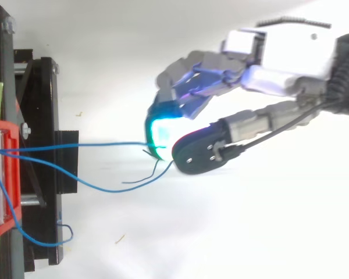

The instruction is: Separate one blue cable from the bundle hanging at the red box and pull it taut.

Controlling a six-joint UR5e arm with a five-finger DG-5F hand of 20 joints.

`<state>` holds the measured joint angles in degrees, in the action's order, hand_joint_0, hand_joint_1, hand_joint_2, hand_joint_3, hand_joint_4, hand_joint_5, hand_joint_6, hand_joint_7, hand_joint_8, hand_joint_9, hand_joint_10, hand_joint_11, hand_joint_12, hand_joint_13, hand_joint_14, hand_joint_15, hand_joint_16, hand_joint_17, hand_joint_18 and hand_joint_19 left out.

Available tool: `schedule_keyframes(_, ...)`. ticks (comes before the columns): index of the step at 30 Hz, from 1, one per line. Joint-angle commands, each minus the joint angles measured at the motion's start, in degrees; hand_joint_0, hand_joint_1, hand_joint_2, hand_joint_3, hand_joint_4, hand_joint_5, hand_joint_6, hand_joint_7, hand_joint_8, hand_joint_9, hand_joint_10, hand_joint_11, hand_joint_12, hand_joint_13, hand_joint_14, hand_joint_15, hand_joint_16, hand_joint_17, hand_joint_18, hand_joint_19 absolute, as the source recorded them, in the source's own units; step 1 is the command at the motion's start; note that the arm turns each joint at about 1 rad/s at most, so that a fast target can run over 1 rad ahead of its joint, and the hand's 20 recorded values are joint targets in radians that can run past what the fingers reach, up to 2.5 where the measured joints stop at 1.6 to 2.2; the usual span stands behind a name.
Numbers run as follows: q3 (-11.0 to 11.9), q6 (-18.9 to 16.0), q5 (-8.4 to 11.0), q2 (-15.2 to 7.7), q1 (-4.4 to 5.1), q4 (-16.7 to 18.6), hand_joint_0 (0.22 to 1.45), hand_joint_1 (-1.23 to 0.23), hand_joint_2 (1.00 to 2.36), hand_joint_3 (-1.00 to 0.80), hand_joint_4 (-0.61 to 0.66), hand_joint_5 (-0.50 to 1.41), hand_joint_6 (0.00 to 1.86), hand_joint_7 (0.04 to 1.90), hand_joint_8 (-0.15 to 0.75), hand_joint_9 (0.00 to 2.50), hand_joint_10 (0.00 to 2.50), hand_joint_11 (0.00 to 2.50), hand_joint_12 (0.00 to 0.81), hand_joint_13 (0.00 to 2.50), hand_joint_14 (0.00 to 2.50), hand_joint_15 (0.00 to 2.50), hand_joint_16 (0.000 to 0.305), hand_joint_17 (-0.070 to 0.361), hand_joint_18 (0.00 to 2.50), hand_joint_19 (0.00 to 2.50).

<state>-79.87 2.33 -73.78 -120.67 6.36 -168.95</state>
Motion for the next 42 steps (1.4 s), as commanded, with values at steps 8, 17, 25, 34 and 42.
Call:
schedule_keyframes(8,-2.2,0.0,2.32,1.2,1.37,0.1,0.69,-0.74,1.02,-0.12,-0.10,-0.22,0.93,1.32,0.287,0.48,0.02,0.75,0.349,0.42,0.01,0.38,0.047,0.106,0.56,0.54)
schedule_keyframes(17,-2.2,0.1,6.01,1.1,2.51,1.0,0.74,-0.79,1.02,-0.16,-0.05,-0.23,0.94,1.39,0.277,0.53,0.02,0.79,0.348,0.47,0.01,0.42,0.047,0.105,0.59,0.57)
schedule_keyframes(25,-2.2,0.0,6.01,-0.3,3.04,4.9,0.69,-0.76,1.01,-0.35,0.03,-0.22,0.93,1.36,0.288,0.58,0.02,0.82,0.347,0.50,0.01,0.42,0.047,0.105,0.62,0.58)
schedule_keyframes(34,-2.2,-0.8,7.16,-0.6,3.66,8.2,0.63,-0.63,1.00,-0.50,0.09,-0.21,0.92,1.16,0.295,0.61,0.02,0.83,0.349,0.51,0.02,0.43,0.047,0.105,0.62,0.60)
schedule_keyframes(42,-2.2,-0.8,7.16,-0.6,3.74,8.2,0.56,-0.54,1.00,-0.50,0.12,-0.20,0.91,1.15,0.305,0.63,0.02,0.82,0.358,0.52,0.01,0.44,0.048,0.107,0.64,0.61)
